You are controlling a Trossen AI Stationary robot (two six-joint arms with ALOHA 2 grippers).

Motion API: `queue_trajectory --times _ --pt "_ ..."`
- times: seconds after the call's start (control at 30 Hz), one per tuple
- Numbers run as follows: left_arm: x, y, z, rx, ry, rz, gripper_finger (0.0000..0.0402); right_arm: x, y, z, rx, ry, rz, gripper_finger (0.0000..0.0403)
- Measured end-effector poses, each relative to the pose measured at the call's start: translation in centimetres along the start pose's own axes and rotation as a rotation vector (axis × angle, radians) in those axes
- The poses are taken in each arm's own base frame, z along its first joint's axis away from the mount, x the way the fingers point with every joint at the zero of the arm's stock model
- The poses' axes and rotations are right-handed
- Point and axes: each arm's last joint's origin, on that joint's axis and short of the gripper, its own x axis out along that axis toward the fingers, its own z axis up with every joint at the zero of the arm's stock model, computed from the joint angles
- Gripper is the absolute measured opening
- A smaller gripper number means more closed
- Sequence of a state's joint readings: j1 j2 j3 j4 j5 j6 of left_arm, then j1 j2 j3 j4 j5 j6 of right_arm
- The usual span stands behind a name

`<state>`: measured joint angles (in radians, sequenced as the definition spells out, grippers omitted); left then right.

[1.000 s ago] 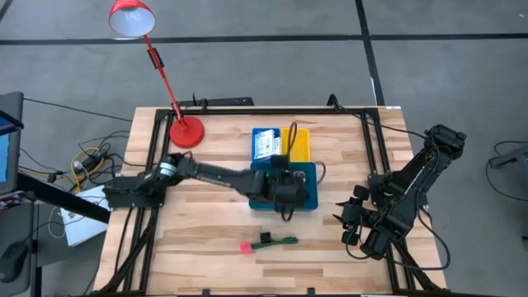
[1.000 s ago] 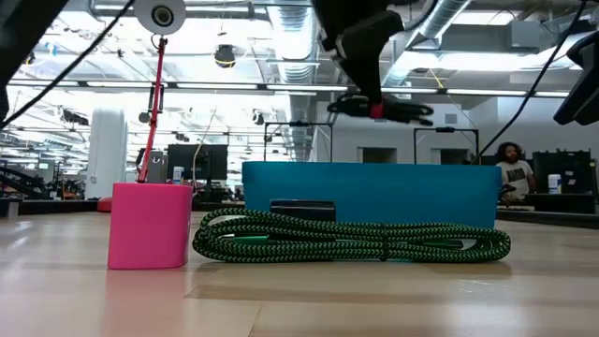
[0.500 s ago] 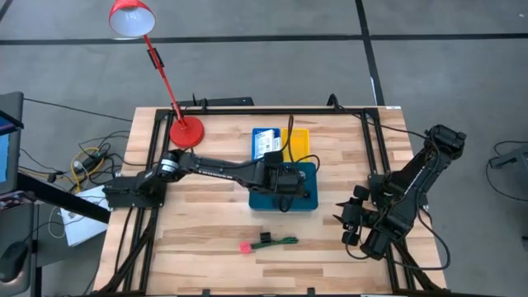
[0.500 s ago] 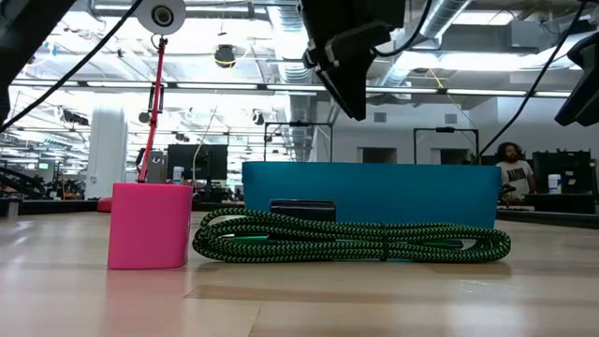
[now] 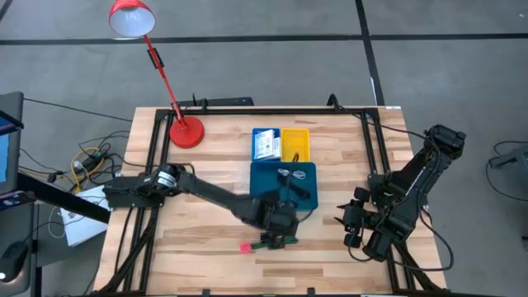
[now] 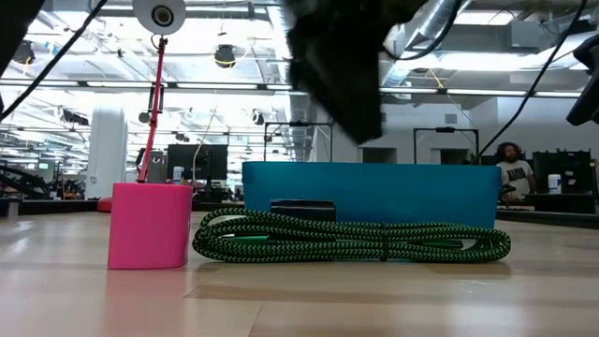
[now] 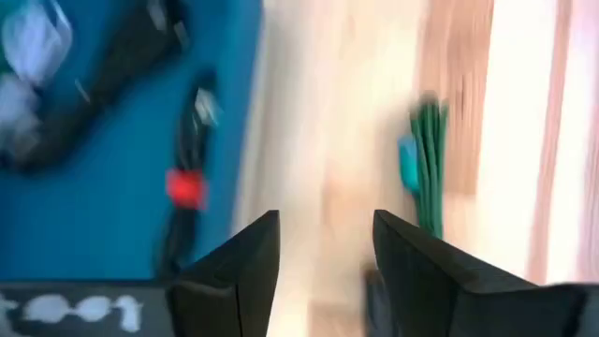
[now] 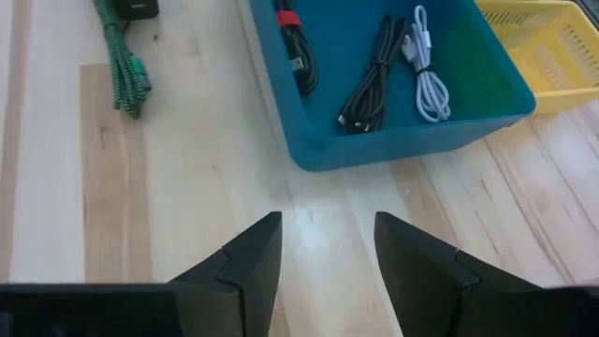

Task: Pick and place items into bin
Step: Put the green charger cable into the large blue bin

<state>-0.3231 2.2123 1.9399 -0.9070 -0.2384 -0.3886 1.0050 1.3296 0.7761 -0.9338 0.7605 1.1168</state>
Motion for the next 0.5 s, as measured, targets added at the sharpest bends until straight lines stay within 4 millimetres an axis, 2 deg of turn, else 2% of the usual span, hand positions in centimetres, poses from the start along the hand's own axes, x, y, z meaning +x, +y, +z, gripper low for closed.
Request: queue_trajectory --times 0.23,0.5 --pt "1.2 -2.0 -2.2 -0.074 0.064 -0.068 0.0162 -0.1 0.1 -0.1 -0.005 -0.002 0.007 0.0167" --pt "1.9 -4.3 -2.6 -0.049 0.079 -0.241 0.0162 -0.1 0.3 0.0 0.018 -0.008 0.022 0.0164"
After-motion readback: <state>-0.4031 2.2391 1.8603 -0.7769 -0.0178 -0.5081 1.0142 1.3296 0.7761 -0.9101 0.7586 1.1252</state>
